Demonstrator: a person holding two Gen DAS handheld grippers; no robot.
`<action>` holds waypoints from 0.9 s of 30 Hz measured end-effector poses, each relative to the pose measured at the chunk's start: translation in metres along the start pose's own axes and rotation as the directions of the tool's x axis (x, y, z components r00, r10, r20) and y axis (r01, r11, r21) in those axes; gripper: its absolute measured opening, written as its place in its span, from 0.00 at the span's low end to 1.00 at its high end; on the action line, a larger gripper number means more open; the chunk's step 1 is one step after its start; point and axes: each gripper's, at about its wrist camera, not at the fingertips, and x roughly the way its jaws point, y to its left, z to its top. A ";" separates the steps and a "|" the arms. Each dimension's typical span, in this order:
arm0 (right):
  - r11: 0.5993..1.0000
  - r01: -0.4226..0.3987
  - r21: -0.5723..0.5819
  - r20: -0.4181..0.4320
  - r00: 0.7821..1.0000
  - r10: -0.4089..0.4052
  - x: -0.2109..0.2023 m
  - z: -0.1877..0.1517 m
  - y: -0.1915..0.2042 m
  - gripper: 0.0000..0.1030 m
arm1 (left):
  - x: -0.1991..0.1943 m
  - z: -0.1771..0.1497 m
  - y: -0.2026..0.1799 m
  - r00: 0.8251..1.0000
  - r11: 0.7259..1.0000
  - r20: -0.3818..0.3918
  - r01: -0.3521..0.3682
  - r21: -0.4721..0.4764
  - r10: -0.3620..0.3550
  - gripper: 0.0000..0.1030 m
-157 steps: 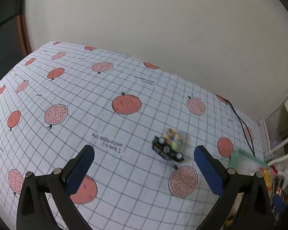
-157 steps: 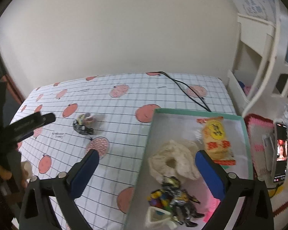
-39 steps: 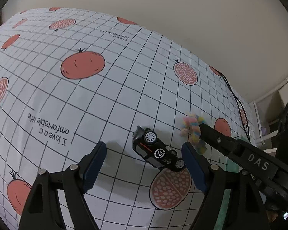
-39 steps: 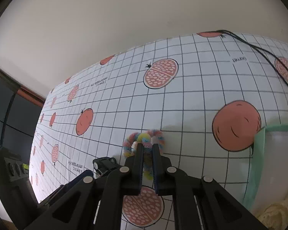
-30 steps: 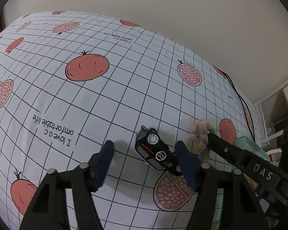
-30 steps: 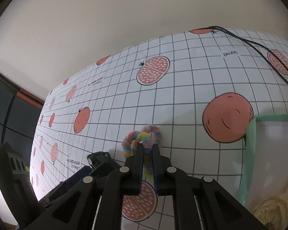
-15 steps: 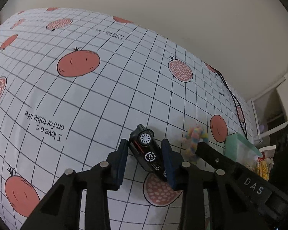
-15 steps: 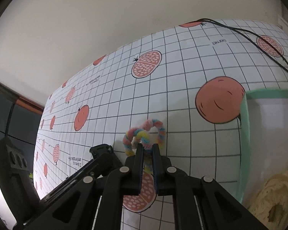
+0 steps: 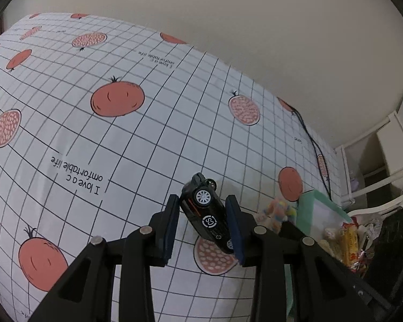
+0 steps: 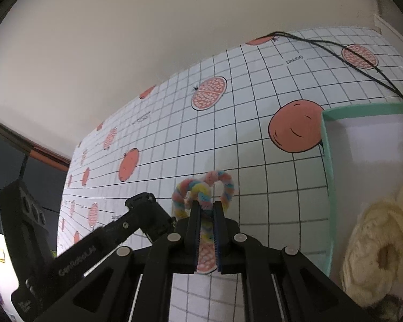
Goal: Organize objects
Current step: 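Grasp the black toy car with the left tool, then carry the toy car and fuzzy ring with both tools over the box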
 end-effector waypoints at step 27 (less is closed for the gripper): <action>0.986 0.169 -0.009 0.231 0.959 -0.162 -0.129 -0.012 -0.016 0.09 | -0.048 -0.006 -0.078 0.988 0.979 0.082 0.120 0.162 -0.134 0.35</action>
